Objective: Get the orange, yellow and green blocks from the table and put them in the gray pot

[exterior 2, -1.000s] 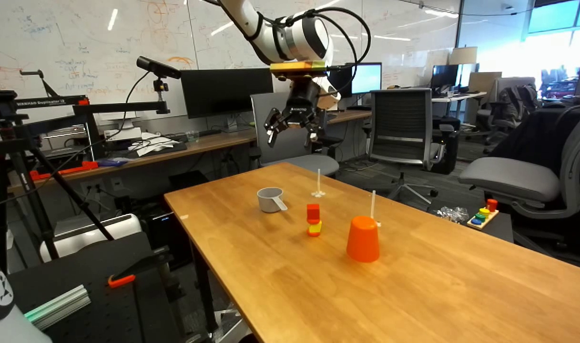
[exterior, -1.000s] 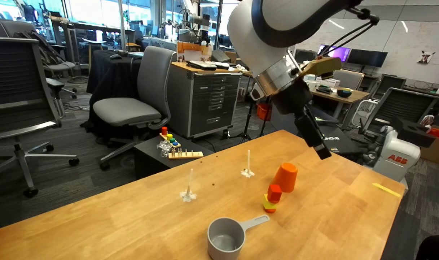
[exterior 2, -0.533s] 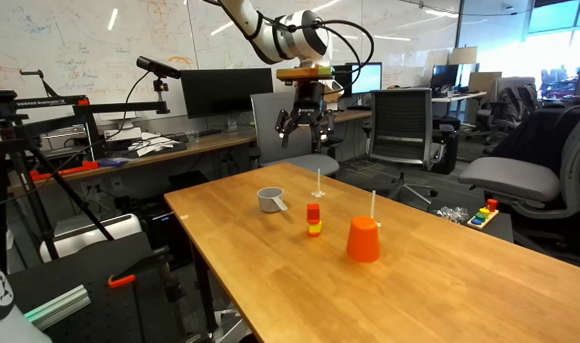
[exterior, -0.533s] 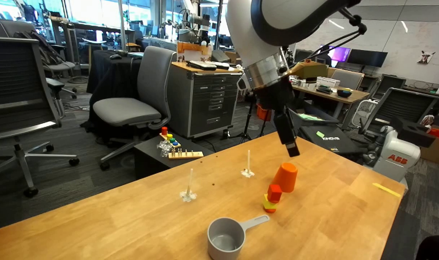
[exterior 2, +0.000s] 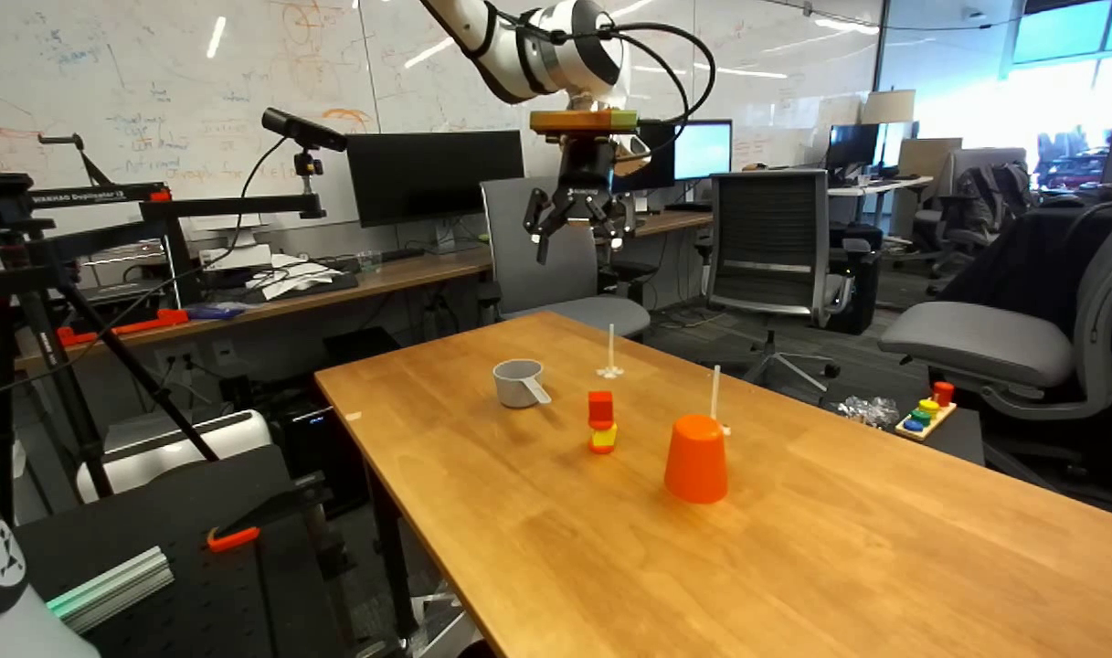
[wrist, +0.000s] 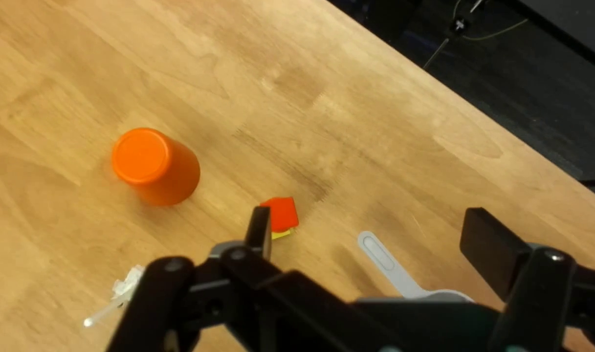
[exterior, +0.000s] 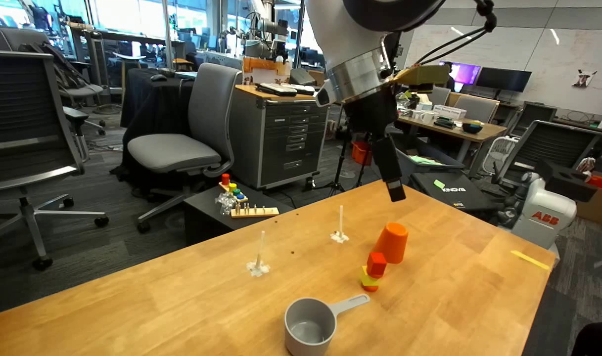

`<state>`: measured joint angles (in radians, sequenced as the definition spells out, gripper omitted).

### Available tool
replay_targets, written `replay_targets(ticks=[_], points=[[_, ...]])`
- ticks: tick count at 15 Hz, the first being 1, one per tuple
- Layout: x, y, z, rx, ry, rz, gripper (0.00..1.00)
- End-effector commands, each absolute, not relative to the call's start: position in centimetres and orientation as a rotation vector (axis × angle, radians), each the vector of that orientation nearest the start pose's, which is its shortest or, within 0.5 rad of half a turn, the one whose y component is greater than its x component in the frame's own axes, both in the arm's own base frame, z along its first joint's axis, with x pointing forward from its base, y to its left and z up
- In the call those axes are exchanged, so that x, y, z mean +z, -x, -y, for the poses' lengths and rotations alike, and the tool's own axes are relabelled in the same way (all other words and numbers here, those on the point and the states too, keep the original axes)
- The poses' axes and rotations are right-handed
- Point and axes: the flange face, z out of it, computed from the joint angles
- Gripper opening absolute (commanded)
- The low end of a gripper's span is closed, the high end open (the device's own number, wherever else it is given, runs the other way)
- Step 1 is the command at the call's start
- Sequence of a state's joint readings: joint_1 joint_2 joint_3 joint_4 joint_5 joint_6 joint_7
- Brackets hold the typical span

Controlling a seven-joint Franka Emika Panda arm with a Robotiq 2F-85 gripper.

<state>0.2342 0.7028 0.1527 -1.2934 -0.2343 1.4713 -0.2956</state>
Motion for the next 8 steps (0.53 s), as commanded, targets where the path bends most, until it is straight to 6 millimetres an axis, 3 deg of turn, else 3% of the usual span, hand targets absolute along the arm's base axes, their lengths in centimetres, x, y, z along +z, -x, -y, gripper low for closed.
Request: replay_targets(ticks=[1, 4, 8], points=[[29.3, -65.6, -22.3, 0.59, 2.898, 1.091, 1.0], [27.2, -66.8, -24.0, 0.414, 2.806, 1.064, 1.0], [25.3, -66.0, -24.1, 0.418, 2.712, 1.064, 1.0]])
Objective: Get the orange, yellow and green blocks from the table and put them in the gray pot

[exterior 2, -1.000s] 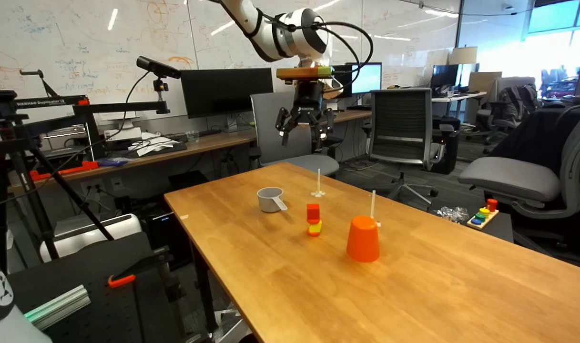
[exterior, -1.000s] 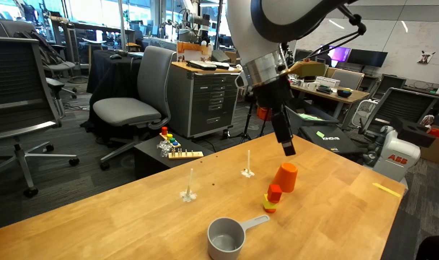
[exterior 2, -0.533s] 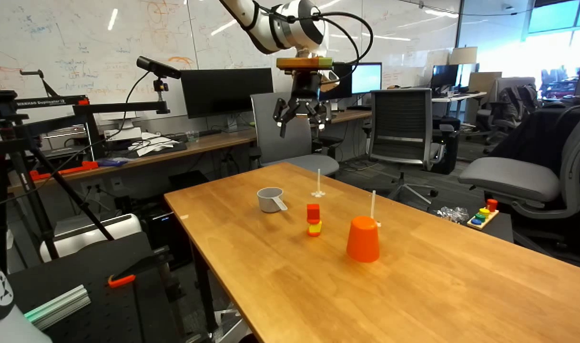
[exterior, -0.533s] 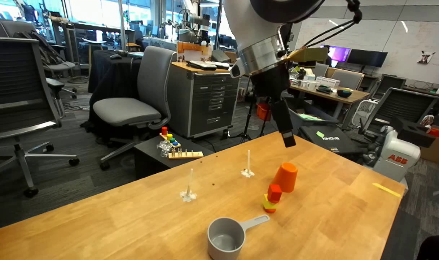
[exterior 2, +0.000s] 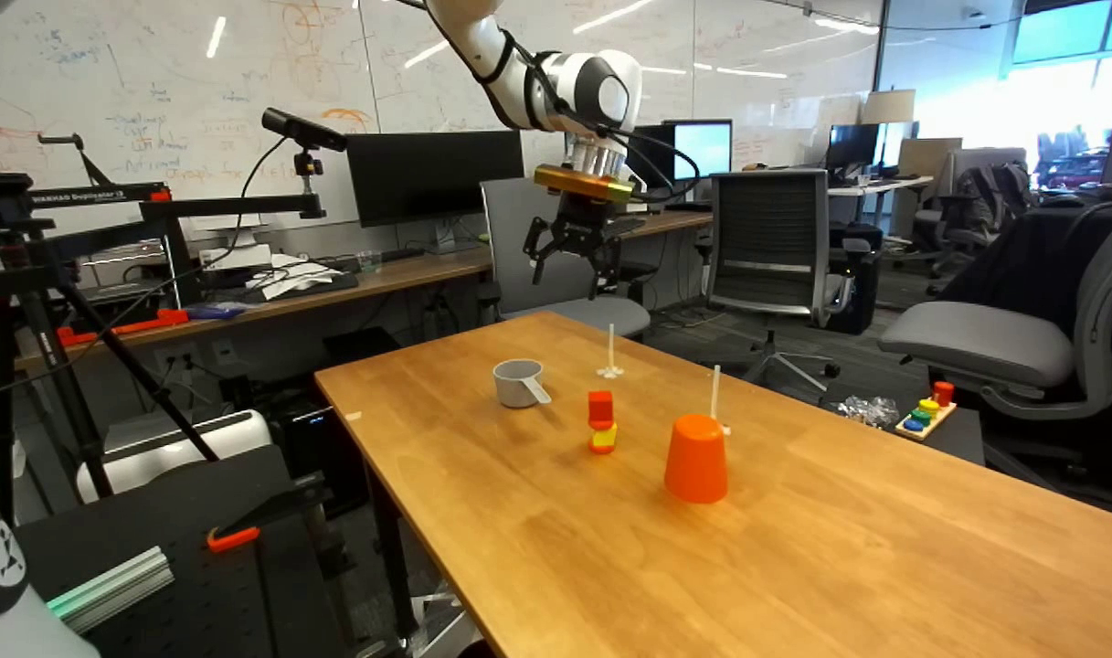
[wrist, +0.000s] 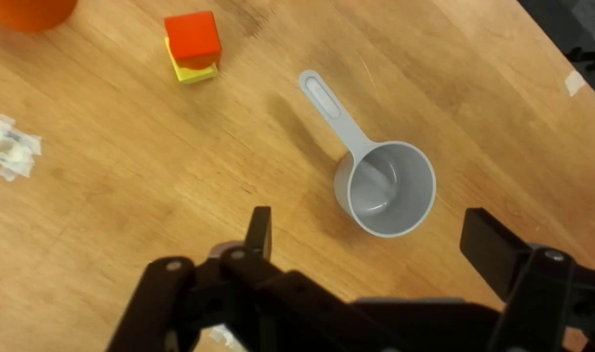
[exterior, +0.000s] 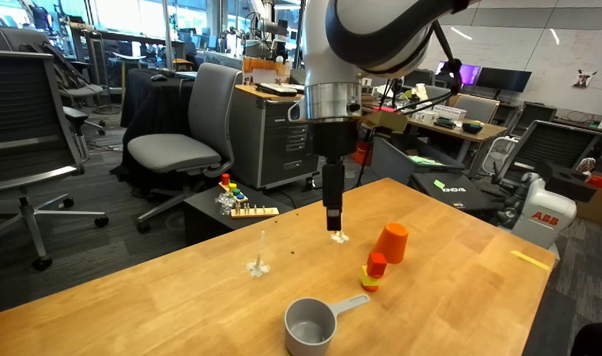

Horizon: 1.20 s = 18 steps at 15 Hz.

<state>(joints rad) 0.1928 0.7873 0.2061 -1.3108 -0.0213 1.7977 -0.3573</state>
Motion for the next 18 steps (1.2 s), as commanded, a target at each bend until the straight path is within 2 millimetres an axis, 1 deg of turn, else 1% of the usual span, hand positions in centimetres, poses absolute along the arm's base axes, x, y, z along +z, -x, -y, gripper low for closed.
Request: replay_targets(ticks=[1, 3, 6, 8, 9, 10, 12, 15, 17, 18], points=[[25.2, -65.7, -23.5, 0.447, 2.717, 1.044, 1.0], [24.9, -65.1, -22.1, 0.493, 2.748, 1.021, 1.0], [25.0, -64.7, -20.1, 0.514, 2.779, 1.004, 1.0], [25.3, -64.9, -18.9, 0.494, 2.84, 1.001, 1.0], [25.5, -65.1, -18.4, 0.519, 2.847, 1.011, 1.0], [25.8, -65.4, -17.9, 0.521, 2.897, 1.02, 1.0], [27.0, -66.2, -17.5, 0.503, 2.983, 1.069, 1.0], [29.4, -67.3, -17.6, 0.449, 3.142, 1.137, 1.0], [30.2, -67.5, -17.8, 0.427, 3.195, 1.155, 1.0], [29.9, -67.5, -18.2, 0.419, 3.194, 1.17, 1.0]])
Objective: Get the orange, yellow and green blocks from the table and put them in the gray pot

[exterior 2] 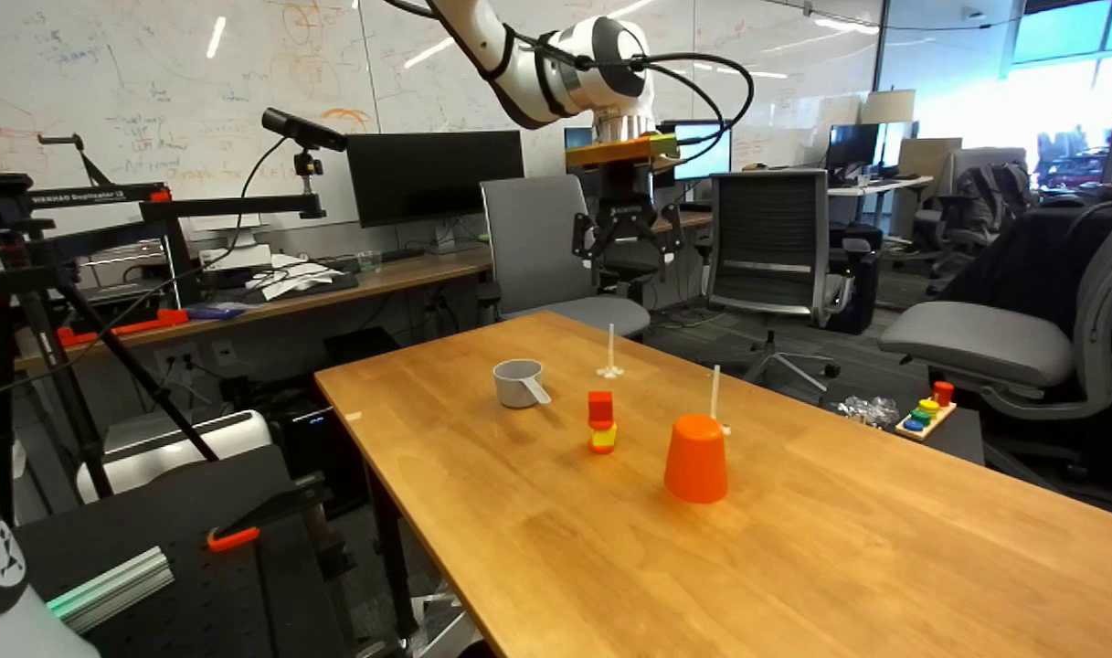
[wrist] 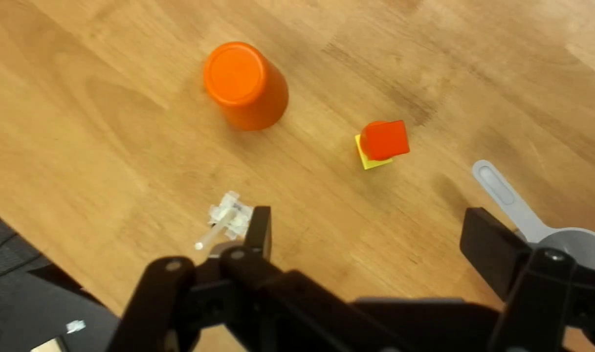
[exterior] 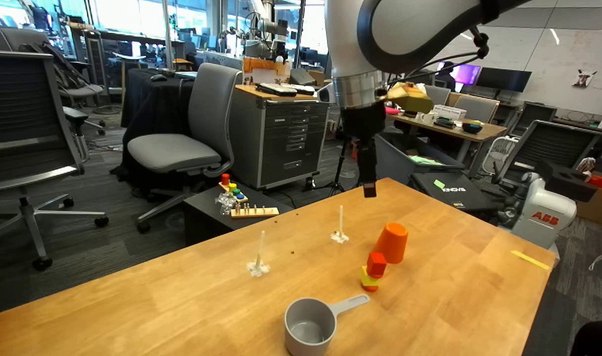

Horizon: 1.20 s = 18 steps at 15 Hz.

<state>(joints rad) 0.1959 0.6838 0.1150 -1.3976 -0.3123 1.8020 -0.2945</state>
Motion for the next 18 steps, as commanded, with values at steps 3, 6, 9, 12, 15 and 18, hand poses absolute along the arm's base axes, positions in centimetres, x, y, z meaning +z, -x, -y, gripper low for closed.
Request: replay_targets(ticks=[3, 6, 9, 12, 15, 18], points=[[27.4, -67.3, -18.7, 0.416, 3.123, 1.169, 1.0], [23.9, -66.8, -19.2, 0.446, 3.064, 1.165, 1.0], [21.3, -66.3, -19.3, 0.474, 3.023, 1.149, 1.0], [19.7, -65.8, -19.2, 0.507, 3.006, 1.129, 1.0], [18.8, -65.3, -18.9, 0.529, 2.991, 1.098, 1.0], [18.0, -64.8, -18.3, 0.557, 2.984, 1.07, 1.0]])
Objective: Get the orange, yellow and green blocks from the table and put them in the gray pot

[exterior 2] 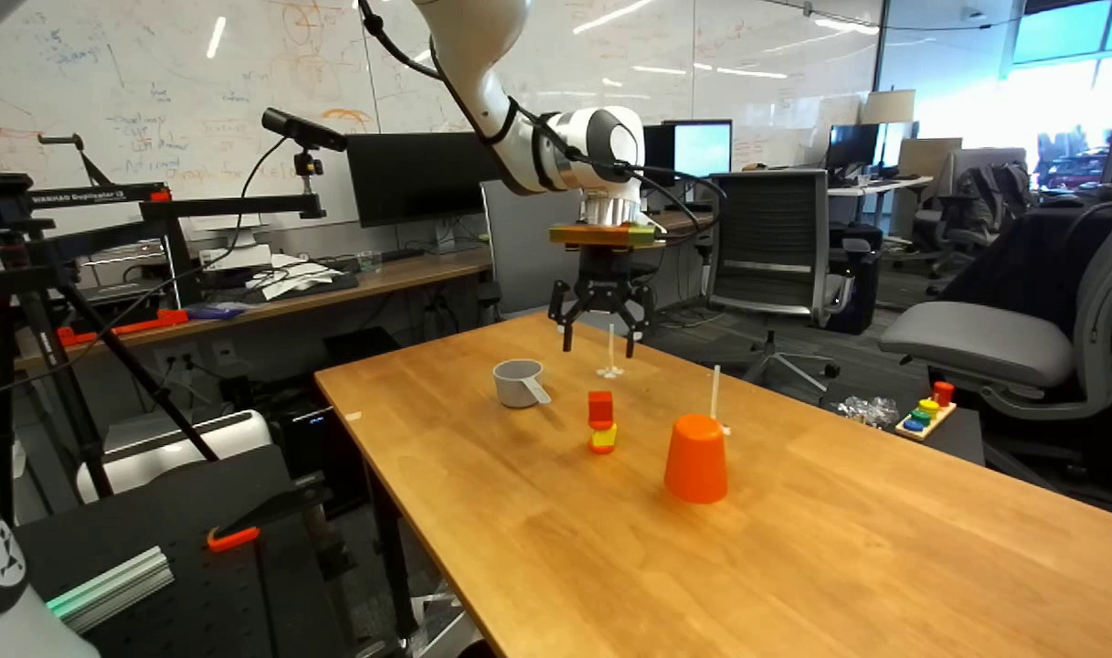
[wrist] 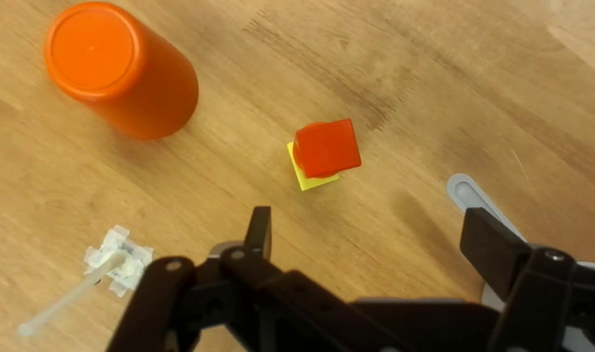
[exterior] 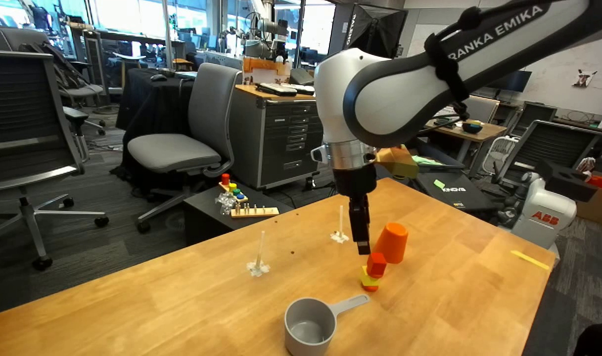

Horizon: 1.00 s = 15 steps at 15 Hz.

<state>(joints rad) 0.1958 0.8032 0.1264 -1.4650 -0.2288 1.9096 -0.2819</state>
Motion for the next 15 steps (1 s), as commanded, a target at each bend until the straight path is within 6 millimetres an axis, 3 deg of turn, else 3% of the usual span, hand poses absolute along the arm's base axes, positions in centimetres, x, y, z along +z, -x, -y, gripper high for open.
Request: replay_targets(ticks=[1, 8, 15], points=[[17.6, -64.6, -18.0, 0.568, 2.981, 1.061, 1.0], [15.3, -64.0, -16.3, 0.64, 2.972, 1.028, 1.0], [14.1, -63.8, -16.0, 0.676, 2.966, 1.016, 1.0]])
